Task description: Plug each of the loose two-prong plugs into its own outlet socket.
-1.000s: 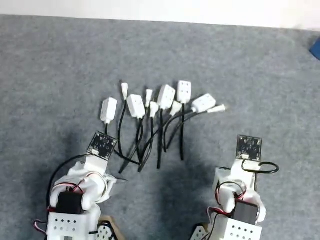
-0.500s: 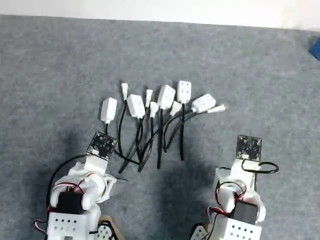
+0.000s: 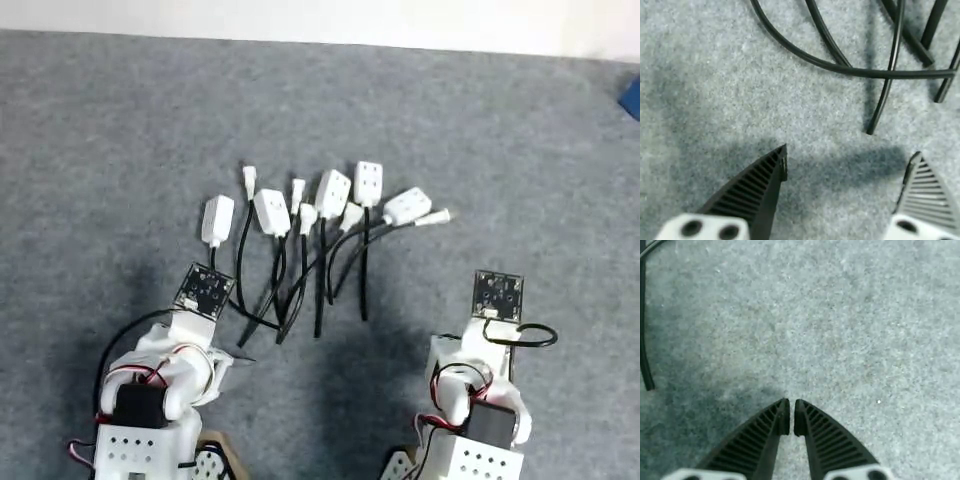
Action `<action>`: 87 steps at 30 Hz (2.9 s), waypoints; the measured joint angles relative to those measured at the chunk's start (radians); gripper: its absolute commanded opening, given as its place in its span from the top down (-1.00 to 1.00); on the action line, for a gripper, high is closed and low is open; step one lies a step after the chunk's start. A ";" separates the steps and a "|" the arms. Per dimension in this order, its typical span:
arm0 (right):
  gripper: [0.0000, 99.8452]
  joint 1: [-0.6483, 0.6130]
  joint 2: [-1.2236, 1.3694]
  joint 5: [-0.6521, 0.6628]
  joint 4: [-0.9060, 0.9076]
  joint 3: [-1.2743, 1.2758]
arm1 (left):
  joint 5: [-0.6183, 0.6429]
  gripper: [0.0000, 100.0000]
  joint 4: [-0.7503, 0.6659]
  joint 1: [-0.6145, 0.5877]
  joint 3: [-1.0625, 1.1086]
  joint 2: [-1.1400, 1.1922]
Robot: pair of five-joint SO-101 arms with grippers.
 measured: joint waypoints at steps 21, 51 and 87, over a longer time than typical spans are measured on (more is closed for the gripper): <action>0.93 0.000 0.000 0.000 0.000 0.000 | 0.000 0.26 0.000 0.000 0.000 0.000; 0.93 0.000 0.000 0.000 0.000 0.000 | 0.000 0.26 0.000 0.000 0.000 0.000; 0.93 -0.262 0.000 0.206 -0.158 0.000 | 0.000 0.26 -0.213 0.000 0.000 0.002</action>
